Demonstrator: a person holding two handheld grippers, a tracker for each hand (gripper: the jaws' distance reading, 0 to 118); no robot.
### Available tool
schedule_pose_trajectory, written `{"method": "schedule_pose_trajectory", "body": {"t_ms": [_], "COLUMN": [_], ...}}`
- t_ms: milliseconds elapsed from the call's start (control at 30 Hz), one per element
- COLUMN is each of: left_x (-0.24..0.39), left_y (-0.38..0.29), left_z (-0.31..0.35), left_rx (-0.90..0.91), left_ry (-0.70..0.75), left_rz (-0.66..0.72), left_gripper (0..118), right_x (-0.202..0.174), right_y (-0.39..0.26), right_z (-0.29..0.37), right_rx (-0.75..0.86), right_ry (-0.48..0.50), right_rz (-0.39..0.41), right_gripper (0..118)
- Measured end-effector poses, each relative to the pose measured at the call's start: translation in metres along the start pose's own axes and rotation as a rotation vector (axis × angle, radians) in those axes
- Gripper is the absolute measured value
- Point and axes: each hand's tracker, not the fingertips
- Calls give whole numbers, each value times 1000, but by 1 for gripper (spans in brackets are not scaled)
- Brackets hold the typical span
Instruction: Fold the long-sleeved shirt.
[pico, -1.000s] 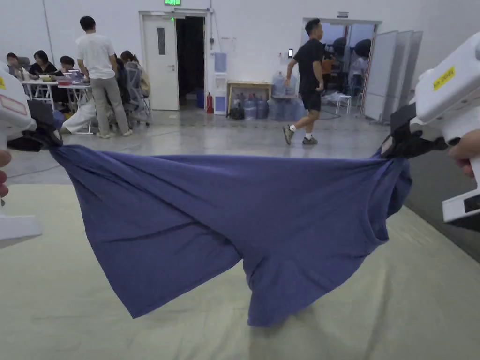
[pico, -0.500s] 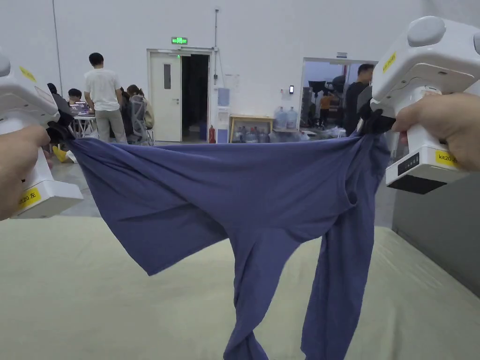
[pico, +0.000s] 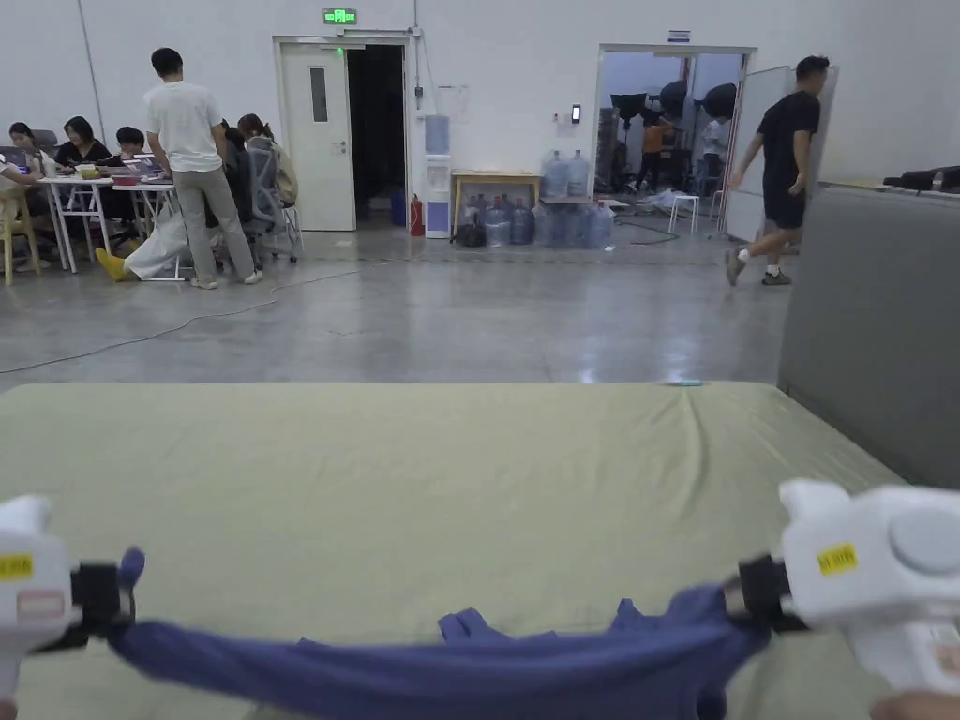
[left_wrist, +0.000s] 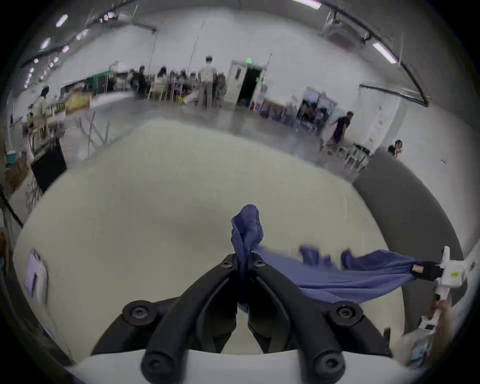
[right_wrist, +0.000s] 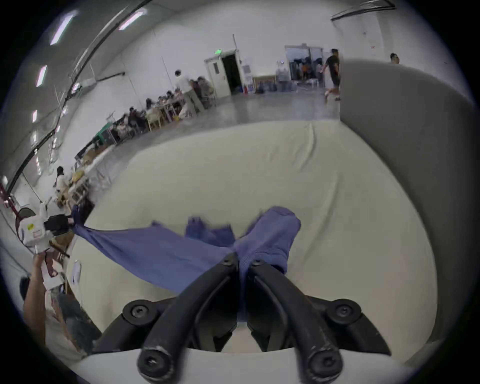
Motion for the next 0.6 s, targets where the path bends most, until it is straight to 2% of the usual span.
{"method": "schedule_pose_trajectory", "body": {"t_ms": [67, 233, 433, 533, 600], "left_x": [-10, -20, -44, -59, -63], "left_y": [-36, -113, -171, -186, -194], "left_z": [6, 33, 52, 49, 45], "left_rx": [-60, -165, -219, -278, -286], "left_ry": [25, 40, 39, 8, 23], "left_rz": [-52, -184, -201, -141, -152], "left_gripper": [0, 0, 0, 0, 0], "right_x": [10, 11, 9, 12, 13], "right_y": [-41, -121, -171, -185, -193], "right_z": [-2, 1, 4, -2, -9], "right_rx": [-77, -212, -280, -325, -343], "right_ry": [22, -27, -53, -48, -68], "right_rz": [-10, 93, 107, 75, 71], "right_gripper": [0, 0, 0, 0, 0]}}
